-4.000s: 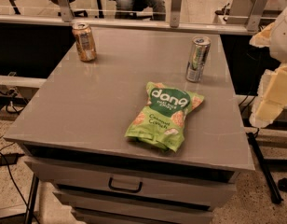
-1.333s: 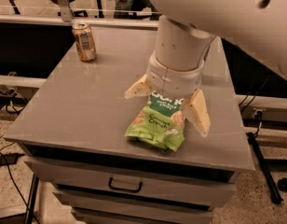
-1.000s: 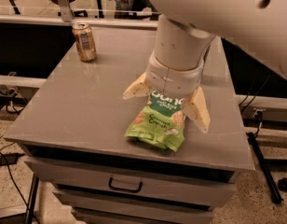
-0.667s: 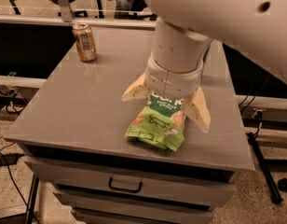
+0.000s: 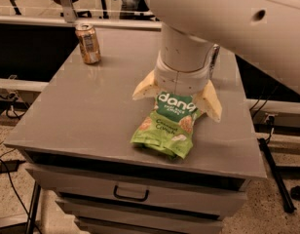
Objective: Pick green rice chip bag
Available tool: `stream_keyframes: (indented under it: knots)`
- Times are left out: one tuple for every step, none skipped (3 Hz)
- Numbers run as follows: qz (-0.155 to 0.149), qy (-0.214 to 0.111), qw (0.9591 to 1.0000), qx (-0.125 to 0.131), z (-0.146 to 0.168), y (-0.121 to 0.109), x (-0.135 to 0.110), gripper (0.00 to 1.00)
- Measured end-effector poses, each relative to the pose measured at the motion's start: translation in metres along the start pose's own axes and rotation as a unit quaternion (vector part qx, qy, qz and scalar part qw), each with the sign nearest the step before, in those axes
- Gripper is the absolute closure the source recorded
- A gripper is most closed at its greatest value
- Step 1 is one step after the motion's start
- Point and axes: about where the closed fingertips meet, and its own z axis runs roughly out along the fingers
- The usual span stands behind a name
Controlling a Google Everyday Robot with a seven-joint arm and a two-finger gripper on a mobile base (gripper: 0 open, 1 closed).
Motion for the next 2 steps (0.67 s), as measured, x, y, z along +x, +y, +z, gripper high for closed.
stream_keyframes:
  knots:
    - [-0.02, -0.001, 0.9998, -0.003, 0.014, -0.003, 0.017, 0.0]
    - [-0.028, -0.022, 0.9994, -0.007, 0.049, 0.003, 0.036, 0.0]
